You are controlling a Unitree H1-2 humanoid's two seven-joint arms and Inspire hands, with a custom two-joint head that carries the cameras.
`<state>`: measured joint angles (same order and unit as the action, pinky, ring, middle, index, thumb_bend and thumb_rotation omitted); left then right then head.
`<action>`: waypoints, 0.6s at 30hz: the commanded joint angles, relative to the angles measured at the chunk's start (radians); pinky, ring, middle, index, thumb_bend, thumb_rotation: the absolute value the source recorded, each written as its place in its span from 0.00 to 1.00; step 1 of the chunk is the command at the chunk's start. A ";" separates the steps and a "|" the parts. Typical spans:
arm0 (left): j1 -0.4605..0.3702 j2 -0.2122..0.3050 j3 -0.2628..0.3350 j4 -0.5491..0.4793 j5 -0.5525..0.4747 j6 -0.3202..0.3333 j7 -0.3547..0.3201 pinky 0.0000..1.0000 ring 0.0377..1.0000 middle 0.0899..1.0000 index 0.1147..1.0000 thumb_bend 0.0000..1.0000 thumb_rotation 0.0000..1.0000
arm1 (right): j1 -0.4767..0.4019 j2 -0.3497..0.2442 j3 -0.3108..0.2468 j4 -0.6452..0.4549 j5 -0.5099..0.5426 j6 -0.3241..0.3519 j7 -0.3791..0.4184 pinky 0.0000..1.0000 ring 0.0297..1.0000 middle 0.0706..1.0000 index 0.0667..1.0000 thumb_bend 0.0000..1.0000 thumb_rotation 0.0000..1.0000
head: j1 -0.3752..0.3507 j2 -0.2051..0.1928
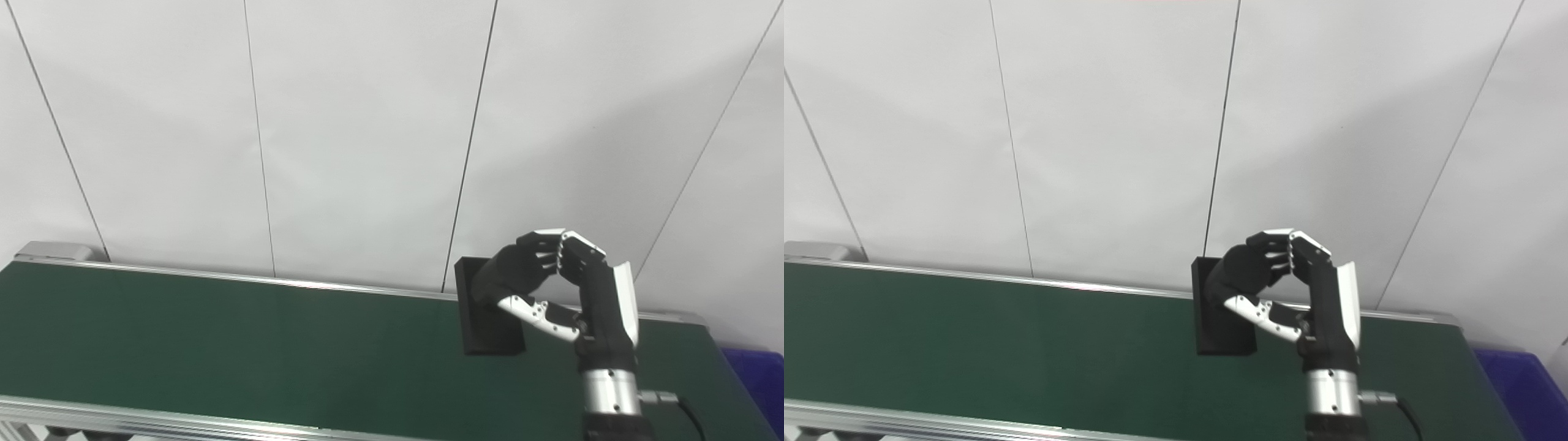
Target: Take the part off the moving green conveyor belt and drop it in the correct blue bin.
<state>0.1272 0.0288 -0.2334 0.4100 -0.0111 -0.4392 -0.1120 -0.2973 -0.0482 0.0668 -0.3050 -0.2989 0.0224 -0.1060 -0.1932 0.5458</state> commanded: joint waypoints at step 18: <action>0.016 0.023 0.090 -0.166 -0.067 -0.030 -0.115 0.70 0.73 0.77 0.82 0.80 0.28 | 0.344 0.065 0.028 -0.006 -0.072 -0.042 -0.012 0.35 0.42 0.47 0.48 0.50 0.00 | -0.056 0.224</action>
<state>0.1465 0.0501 -0.1432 0.2855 -0.0742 -0.4389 -0.2045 0.0520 0.0058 0.0881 -0.3126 -0.3697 0.0329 -0.0966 -0.2500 0.7700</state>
